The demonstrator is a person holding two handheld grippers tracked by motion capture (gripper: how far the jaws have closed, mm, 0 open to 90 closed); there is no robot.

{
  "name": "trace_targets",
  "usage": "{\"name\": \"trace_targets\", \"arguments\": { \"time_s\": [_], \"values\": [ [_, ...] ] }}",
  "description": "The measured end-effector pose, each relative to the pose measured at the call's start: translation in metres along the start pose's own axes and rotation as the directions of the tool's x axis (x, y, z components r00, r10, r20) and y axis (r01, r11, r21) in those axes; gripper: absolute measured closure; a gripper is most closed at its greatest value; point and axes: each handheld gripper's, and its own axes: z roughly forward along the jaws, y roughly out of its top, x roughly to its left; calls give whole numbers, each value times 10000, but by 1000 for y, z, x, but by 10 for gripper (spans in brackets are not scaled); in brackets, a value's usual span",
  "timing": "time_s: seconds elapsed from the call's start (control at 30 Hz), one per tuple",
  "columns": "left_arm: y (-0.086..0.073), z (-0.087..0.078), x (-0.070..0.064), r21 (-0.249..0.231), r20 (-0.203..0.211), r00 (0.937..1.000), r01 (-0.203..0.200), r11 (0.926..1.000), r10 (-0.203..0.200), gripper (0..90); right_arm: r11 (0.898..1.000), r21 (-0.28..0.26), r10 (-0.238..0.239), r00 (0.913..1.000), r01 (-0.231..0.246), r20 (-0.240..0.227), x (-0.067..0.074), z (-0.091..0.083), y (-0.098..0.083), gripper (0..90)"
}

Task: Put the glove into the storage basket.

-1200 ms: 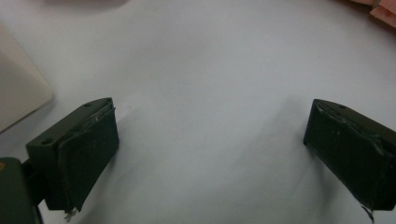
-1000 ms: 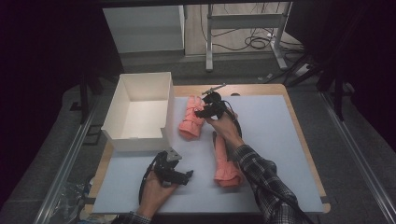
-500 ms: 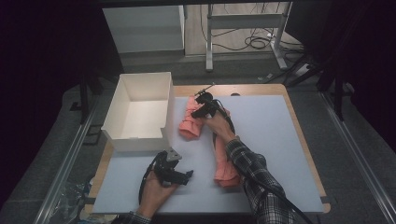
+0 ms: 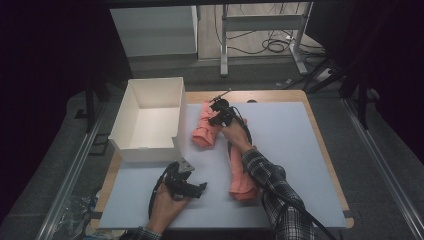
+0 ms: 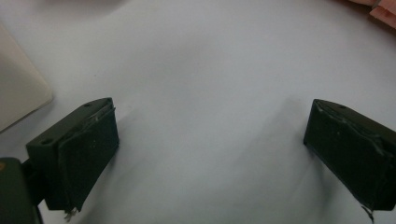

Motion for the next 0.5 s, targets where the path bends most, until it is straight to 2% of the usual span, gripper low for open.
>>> {"name": "trace_targets", "arguments": {
  "time_s": [0.07, 0.23, 0.5],
  "values": [
    [0, 0, 0, -1, 2, 10000, 2, 10000, -2, 31, 10000, -85, -7, 10000, 7, -18, 1, -3, 0, 861],
    [0, 0, 0, -5, 6, 10000, 6, 10000, -6, 31, 9996, -275, 94, 9992, -105, -394, 1, -12, -2, 862],
    [0, 0, 0, 2, 10, 10000, 5, 10000, -5, 31, 9972, -742, -87, 9974, 34, -711, 4, -29, -5, 862]
  ]
}}
